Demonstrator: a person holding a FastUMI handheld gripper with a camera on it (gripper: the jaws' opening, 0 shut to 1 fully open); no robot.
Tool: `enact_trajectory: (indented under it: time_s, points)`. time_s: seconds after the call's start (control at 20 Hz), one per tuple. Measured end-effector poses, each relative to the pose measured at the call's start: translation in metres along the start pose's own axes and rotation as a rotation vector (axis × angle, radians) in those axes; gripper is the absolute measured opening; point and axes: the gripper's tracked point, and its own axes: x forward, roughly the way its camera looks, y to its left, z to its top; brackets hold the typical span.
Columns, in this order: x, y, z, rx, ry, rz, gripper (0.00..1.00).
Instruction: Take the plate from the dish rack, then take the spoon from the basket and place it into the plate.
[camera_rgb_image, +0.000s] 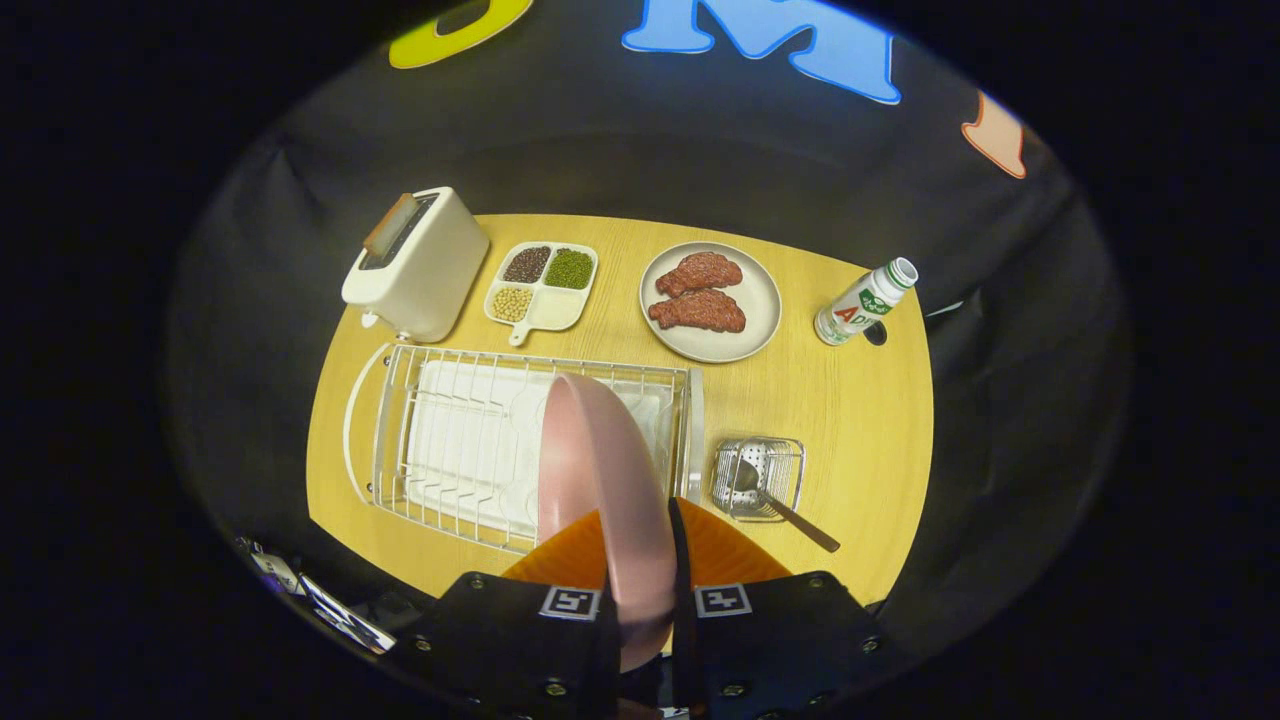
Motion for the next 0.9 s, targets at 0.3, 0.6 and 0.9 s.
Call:
enact_trajectory:
  time_s: [0.3, 0.6, 0.9]
  points:
    - [-0.022, -0.004, -0.063, 0.074, -0.015, 0.100, 0.20]
    - [-0.012, 0.003, -0.131, 0.163, 0.005, 0.208, 0.20]
    - [0.024, 0.021, -0.193, 0.251, 0.063, 0.327, 0.20]
